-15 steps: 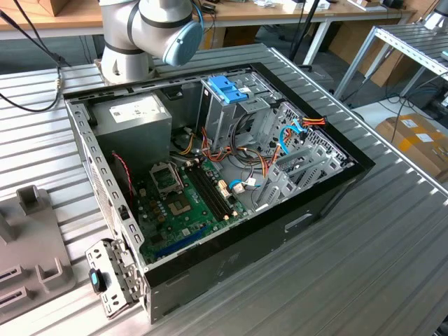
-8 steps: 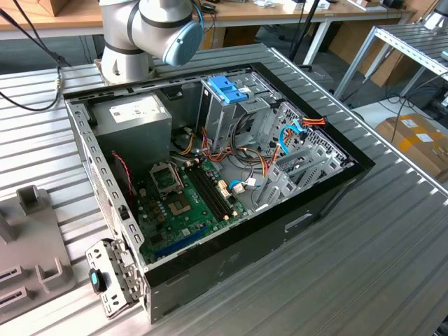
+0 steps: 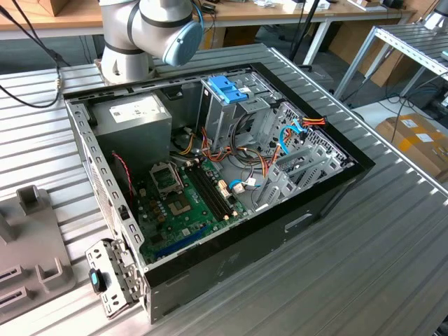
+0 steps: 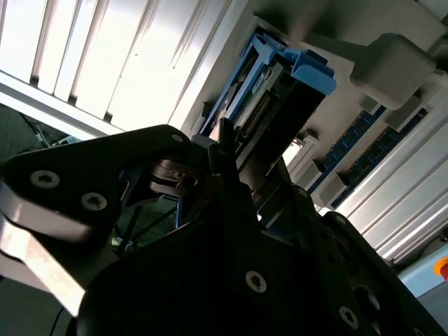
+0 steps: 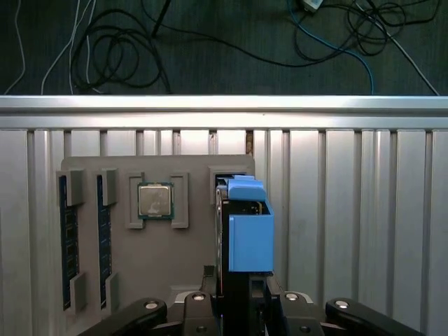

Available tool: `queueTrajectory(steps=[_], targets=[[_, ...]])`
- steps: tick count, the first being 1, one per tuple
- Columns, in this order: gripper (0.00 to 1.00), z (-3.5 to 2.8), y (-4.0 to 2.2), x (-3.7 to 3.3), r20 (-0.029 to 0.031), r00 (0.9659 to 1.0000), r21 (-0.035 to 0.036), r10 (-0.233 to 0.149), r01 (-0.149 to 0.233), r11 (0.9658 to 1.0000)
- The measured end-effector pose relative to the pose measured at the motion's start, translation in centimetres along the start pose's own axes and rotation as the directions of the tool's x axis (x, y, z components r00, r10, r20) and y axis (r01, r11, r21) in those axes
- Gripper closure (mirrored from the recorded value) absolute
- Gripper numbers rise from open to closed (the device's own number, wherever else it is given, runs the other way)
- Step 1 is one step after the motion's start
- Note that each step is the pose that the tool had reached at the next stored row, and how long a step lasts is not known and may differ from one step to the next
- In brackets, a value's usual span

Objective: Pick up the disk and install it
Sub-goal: 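Pick up the disk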

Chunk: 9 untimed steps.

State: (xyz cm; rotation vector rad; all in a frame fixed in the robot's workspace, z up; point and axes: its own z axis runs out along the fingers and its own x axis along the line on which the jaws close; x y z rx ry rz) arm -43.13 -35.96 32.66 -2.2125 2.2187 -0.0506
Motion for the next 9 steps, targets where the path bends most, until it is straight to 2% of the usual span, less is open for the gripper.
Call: queueTrajectory(steps=[9], targets=[[0.65,-0.15,0.0,0.0,0.0,1.0,0.0001,0.0,0.0,1.0]])
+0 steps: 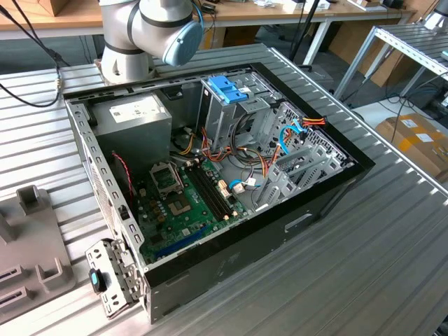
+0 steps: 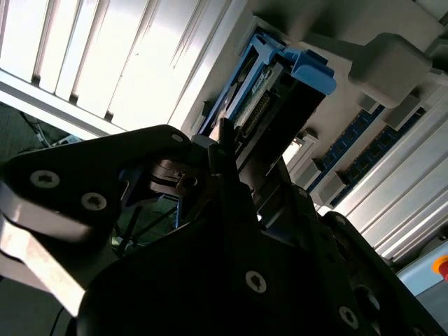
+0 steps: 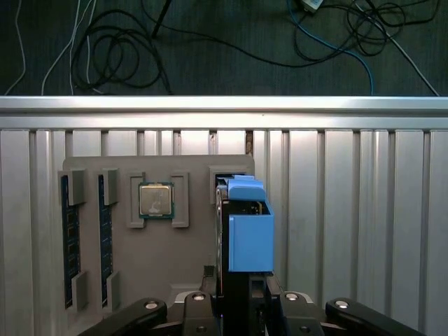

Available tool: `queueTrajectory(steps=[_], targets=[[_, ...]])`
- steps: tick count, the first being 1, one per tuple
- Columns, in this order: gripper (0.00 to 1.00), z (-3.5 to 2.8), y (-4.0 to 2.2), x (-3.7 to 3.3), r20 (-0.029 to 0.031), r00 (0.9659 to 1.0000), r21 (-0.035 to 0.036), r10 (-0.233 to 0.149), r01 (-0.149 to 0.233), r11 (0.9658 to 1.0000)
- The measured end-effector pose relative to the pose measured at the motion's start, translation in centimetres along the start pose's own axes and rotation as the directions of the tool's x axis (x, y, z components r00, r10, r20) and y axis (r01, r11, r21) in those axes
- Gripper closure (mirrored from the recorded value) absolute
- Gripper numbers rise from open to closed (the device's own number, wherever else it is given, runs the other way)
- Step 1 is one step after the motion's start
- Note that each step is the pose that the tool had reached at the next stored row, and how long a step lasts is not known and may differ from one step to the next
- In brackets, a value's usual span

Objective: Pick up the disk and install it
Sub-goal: 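Pick up the disk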

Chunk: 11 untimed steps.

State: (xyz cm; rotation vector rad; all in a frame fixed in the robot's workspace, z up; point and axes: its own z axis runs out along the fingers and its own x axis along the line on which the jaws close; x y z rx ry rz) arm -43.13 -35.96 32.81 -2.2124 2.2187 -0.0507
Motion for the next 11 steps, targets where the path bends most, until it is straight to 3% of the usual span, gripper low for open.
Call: queueTrajectory(steps=[8,11], targets=[[0.65,-0.04,0.0,0.0,0.0,1.0,-0.0001,0.0,0.0,1.0],[0.65,-0.43,-0.01,0.01,-0.0001,1.0,-0.0001,0.0,0.0,1.0]])
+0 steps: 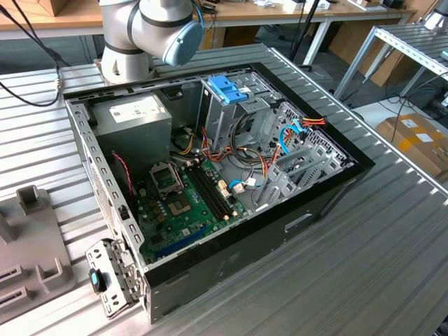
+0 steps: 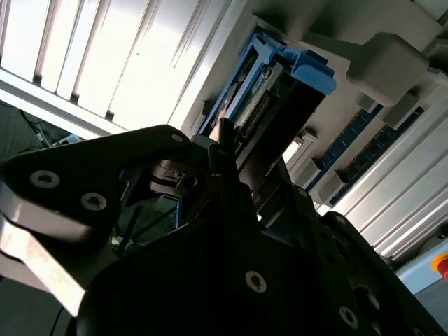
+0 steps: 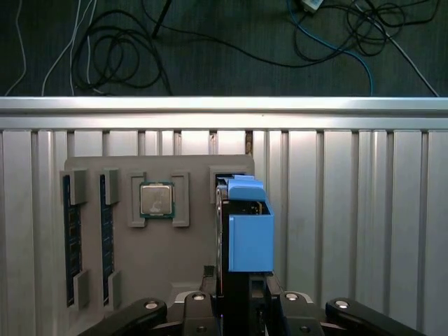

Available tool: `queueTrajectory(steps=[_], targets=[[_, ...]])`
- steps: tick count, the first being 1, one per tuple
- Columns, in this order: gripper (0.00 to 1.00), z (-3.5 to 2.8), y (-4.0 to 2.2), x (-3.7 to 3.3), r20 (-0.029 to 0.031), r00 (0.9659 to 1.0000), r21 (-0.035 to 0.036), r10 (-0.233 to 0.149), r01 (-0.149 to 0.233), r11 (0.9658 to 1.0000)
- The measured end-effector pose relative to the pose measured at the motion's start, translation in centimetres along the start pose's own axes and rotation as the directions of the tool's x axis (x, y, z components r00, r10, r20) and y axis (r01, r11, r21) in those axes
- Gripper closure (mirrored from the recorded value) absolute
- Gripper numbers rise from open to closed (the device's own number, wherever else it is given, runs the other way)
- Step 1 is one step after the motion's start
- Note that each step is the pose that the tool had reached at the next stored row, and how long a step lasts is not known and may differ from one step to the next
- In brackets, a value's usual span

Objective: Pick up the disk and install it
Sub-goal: 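Pick up the disk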

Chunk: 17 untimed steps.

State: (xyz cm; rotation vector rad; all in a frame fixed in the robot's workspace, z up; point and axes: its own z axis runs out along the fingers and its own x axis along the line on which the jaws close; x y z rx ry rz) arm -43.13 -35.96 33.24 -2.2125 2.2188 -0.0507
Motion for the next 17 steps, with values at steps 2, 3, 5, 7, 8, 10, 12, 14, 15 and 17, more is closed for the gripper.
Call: queueTrajectory(steps=[2,3,5,7,8,10,12,14,15,17], targets=[[0.65,-0.34,-0.01,0.01,0.0001,1.0,0.0,0.0,0.0,1.0],[0.65,-0.54,-0.01,0.01,0.0,1.0,0.0,0.0,0.0,1.0],[0.65,-0.89,-0.02,0.01,0.0001,1.0,0.0,0.0,0.0,1.0],[0.65,-1.35,-0.04,0.02,0.0001,1.0,0.0001,0.0,0.0,1.0],[0.65,-1.8,-0.05,0.03,0.0001,1.0,0.0001,0.0,0.0,1.0],[0.65,-2.17,-0.06,0.03,0.0,1.0,0.0,0.0,0.0,1.0],[0.65,-3.11,-0.09,0.05,0.0001,1.0,0.0,0.0,0.0,1.0],[0.65,-4.08,-0.11,0.07,0.0001,1.0,0.0,0.0,0.0,1.0],[0.65,-4.49,-0.13,0.07,0.0001,1.0,0.0,0.0,0.0,1.0],[0.65,-5.04,-0.14,0.09,0.0001,1.0,0.0001,0.0,0.0,1.0]])
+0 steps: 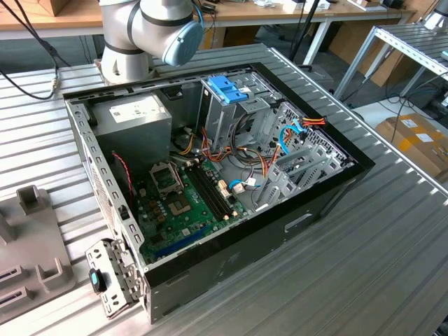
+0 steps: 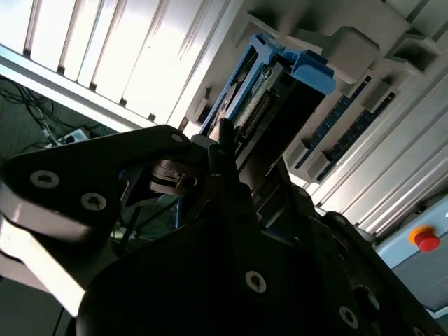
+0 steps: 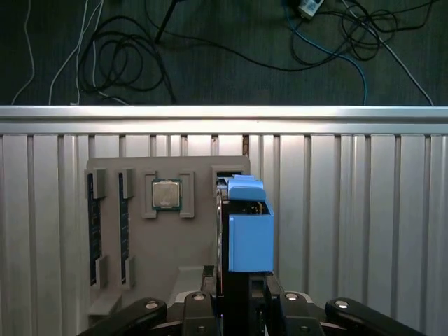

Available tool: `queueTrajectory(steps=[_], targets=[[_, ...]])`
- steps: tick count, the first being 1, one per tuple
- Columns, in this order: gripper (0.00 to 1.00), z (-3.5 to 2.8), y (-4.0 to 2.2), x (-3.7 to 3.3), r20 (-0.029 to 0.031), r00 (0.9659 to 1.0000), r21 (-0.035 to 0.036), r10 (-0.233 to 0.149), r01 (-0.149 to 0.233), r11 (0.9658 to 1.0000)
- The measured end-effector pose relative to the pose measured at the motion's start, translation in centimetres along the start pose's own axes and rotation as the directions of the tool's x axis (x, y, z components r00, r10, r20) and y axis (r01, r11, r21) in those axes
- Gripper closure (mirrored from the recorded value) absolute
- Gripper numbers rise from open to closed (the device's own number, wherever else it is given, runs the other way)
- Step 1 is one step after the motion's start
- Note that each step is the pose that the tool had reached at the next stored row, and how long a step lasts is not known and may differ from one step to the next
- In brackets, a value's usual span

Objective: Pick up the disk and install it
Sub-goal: 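Pick up the disk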

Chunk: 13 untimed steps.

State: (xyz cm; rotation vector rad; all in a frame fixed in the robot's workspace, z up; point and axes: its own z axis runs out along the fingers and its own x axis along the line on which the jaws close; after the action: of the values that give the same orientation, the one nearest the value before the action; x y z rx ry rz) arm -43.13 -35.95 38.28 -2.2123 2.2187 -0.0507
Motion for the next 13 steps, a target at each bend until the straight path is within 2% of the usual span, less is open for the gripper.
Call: queueTrajectory(steps=[3,9,13], targets=[[0.65,-0.71,-0.02,0.01,-0.0001,1.0,0.0,0.0,0.0,1.0],[0.65,-1.74,-0.05,0.03,0.0,1.0,0.0,0.0,0.0,1.0],[0.65,-1.93,-0.05,0.03,0.0,1.0,-0.0001,0.0,0.0,1.0]])
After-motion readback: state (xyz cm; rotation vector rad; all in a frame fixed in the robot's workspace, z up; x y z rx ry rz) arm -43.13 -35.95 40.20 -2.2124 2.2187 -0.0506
